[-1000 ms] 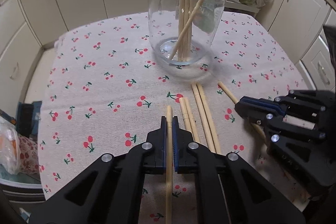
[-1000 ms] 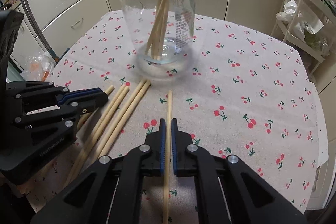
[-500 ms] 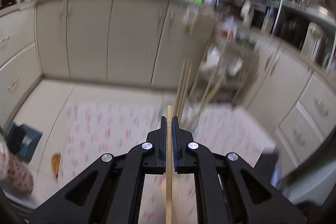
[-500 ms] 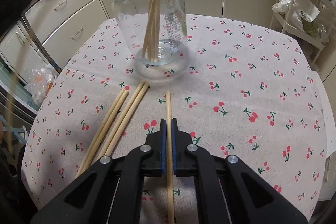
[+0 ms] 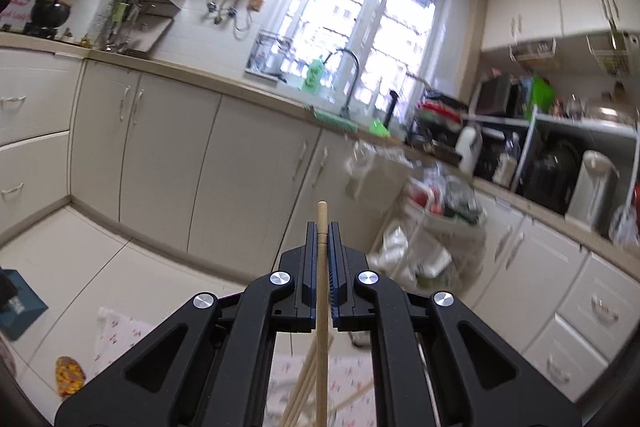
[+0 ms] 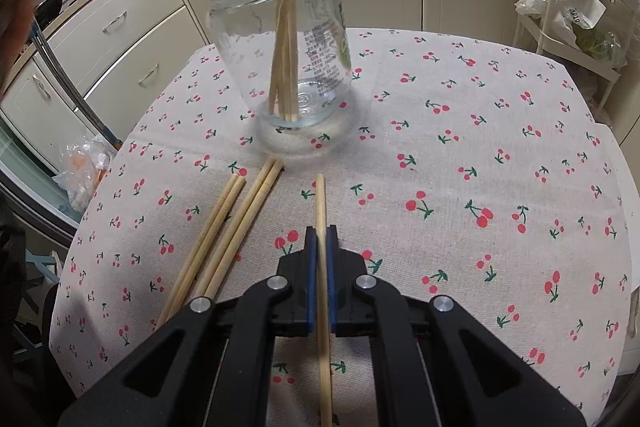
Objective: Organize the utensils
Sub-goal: 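Lift the left tool's stick over the glass jar and release it while the right tool holds its stick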
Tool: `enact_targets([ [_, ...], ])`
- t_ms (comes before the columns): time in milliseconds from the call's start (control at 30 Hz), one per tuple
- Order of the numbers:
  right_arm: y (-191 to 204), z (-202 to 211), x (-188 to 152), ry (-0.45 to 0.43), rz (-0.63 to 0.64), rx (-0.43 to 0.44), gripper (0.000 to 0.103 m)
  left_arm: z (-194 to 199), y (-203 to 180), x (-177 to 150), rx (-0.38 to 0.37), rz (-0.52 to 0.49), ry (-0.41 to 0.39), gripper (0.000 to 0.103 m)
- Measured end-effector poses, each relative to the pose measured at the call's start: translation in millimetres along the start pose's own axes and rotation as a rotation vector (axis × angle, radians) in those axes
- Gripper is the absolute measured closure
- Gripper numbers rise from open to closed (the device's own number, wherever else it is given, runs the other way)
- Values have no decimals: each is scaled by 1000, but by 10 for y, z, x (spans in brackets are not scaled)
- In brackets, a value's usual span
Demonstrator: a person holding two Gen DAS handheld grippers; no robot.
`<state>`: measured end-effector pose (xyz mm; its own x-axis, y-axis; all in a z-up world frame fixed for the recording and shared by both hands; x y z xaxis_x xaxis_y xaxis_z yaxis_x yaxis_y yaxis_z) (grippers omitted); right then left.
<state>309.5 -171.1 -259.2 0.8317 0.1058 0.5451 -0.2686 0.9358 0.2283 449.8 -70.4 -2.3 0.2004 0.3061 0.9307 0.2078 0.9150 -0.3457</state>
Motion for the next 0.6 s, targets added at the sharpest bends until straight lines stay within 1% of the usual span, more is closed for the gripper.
enact_targets([
  [67,1,2,1,-1,0,1,97,-100,25,27,5,19,-15,98],
  [233,16,-4,0,-4,4,-1,97,-319,136,-8,49,50,-60,98],
  [333,17,-6,3,-5,5,-2,97,-449,201,-87,70,60,-64,98],
  [467,27,-6,0,-6,7,-4,97,-577,233,-184,84,48,-61,98],
  [600,28,-9,2,-6,6,-3,97,-602,280,-281,95,39,-63,98],
])
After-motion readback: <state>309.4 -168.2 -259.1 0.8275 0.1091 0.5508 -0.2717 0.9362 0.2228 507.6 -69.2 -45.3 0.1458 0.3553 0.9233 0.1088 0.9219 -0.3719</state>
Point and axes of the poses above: each gripper's, at about its wrist camera, not at the fingertips, and z roughly against the way its jaws point, y to its left, x to its top, the point moved 8 cm from there along -z, roughly the way its jaws point, and after that the axes turned 2 degrees about z, right-handed, at the moved point
